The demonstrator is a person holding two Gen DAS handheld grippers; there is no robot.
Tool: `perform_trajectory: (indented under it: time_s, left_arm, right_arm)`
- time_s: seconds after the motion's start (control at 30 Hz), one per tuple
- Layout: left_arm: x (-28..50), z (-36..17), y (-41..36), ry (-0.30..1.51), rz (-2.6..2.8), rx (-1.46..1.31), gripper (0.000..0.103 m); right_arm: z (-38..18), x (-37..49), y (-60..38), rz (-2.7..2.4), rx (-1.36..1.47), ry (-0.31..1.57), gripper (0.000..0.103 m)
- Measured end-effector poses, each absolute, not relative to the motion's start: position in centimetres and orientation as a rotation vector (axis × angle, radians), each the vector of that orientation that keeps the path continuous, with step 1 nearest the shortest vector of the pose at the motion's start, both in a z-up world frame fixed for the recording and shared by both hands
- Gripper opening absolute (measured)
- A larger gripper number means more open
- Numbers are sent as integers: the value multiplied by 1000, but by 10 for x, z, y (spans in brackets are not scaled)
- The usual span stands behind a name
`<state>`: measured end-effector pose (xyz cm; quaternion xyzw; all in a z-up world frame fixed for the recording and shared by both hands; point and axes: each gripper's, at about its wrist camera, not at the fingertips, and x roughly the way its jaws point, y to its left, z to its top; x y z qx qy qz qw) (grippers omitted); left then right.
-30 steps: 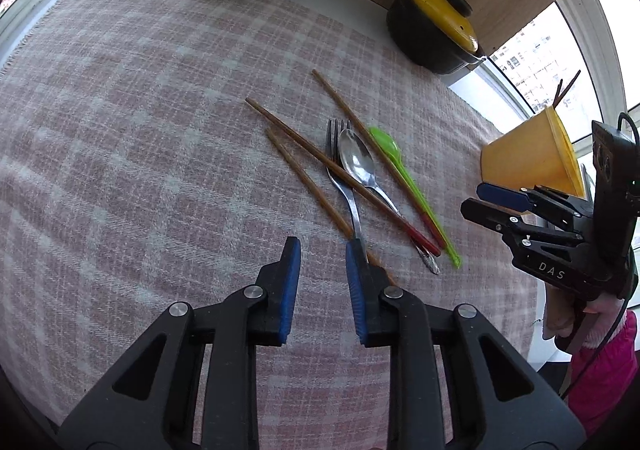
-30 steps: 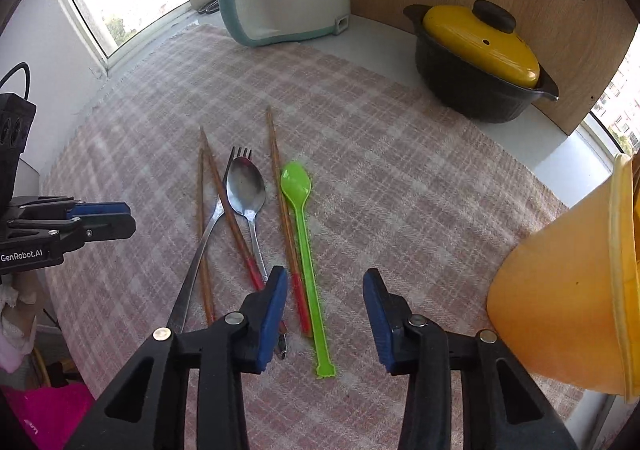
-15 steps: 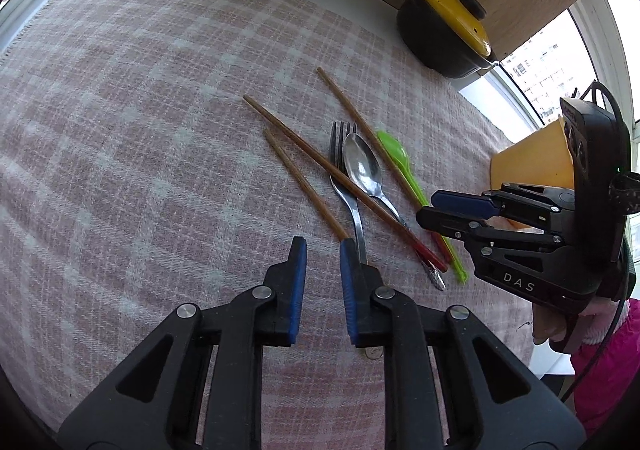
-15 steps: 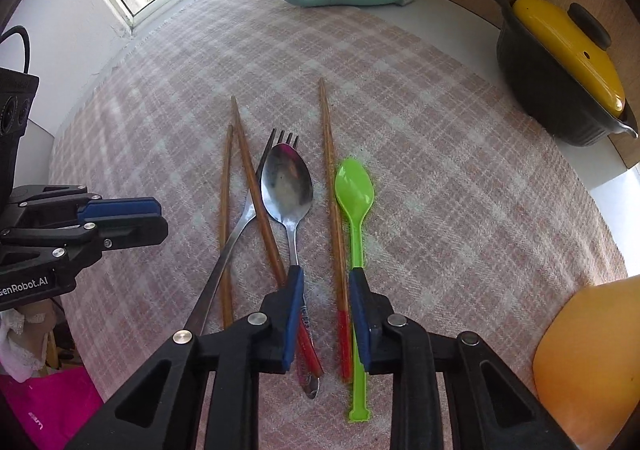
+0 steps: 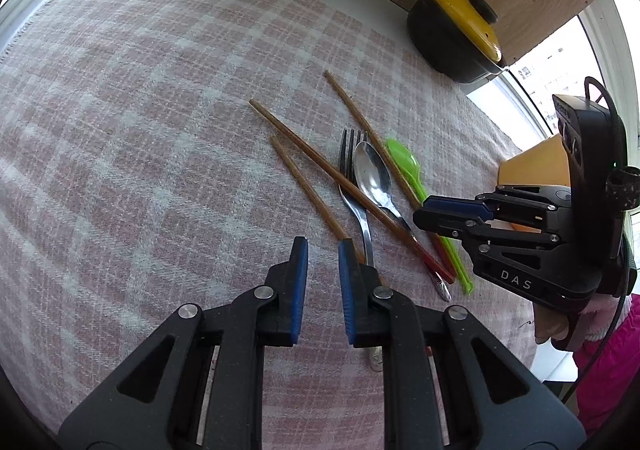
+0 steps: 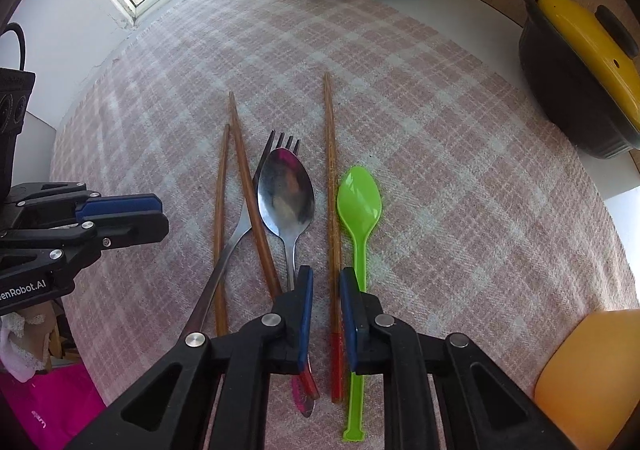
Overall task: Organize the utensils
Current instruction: 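Close the right gripper on a chopstick while the left gripper grasps another chopstick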
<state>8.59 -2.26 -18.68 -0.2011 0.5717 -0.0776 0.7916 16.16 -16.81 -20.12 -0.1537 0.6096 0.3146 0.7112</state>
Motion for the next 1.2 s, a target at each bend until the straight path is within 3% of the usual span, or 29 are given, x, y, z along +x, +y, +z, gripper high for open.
perform_trajectory:
  time_s: [0.33, 0.4, 0.77, 1.2]
  left_arm:
    - [103, -185, -24, 1243, -179, -485, 14]
    - [109, -186, -23, 1250, -178, -516, 14]
    - [149, -200, -24, 1322, -147, -673, 14]
    - [166, -217, -30, 1373, -46, -625, 14]
  right_arm:
    - [-206, 169, -164, 674, -353, 1352, 12]
    - [-206, 168, -162, 646, -386, 1348, 5]
    - [-205, 166, -185, 587, -333, 1369, 4]
    - [-202, 156, -201, 596, -307, 1371, 4]
